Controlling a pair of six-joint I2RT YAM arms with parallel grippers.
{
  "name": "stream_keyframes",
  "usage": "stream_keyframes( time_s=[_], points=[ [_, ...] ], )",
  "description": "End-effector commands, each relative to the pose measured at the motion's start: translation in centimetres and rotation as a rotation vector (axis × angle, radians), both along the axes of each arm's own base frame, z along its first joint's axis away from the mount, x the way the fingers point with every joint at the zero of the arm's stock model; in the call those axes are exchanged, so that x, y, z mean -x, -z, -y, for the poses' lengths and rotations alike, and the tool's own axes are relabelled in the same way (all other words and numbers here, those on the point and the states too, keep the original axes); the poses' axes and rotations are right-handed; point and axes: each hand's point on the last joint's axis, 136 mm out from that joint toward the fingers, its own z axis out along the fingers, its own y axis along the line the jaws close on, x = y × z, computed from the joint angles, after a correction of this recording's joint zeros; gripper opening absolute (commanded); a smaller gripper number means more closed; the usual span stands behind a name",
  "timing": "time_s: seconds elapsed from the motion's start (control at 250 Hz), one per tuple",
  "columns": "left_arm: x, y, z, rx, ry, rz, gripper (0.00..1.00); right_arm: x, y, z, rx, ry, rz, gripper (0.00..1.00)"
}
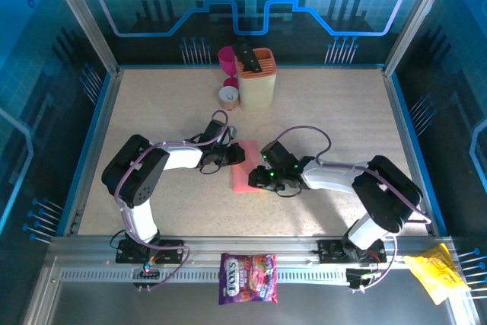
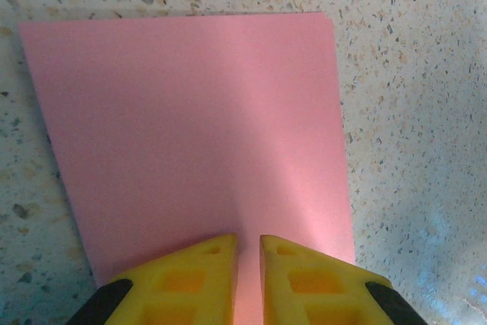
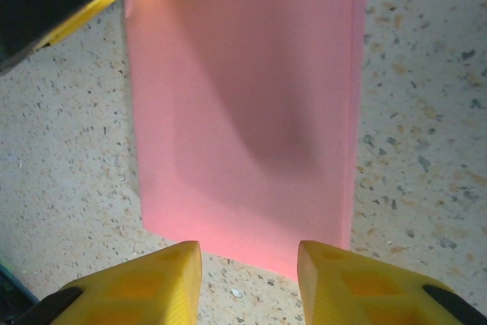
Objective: Fold a paper plane with a square sheet of paper (pick it up from the middle)
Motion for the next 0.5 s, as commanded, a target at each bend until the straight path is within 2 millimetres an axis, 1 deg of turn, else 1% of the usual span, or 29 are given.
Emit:
stream_keyframes(
  time_s=[0.0, 0.108, 0.264, 0.356, 0.495],
  points=[
    [1.1, 2.1, -0.8, -0.045, 0.009, -0.043, 0.18, 0.5, 0.3, 0.0, 0.030, -0.017, -0.013, 0.39],
    [1.0, 2.1, -0.7, -0.042, 0.008, -0.041, 0.18, 1.0, 0.7, 1.2, 0.081, 0.002, -0.024, 0.44],
    [1.0, 2.2, -0.6, -0.040, 0.010, -0.044, 0.18, 1.8, 1.6, 2.3, 0.148, 0.008, -0.044, 0.45],
    [1.0, 2.2, -0.6, -0.042, 0.012, -0.043, 0.18, 1.9, 1.8, 1.9, 0.140, -0.002, -0.047, 0.44],
    [1.1, 2.3, -0.6, -0.043, 0.013, -0.045, 0.18, 1.5, 1.7, 0.9, 0.122, -0.015, -0.046, 0.40]
  ],
)
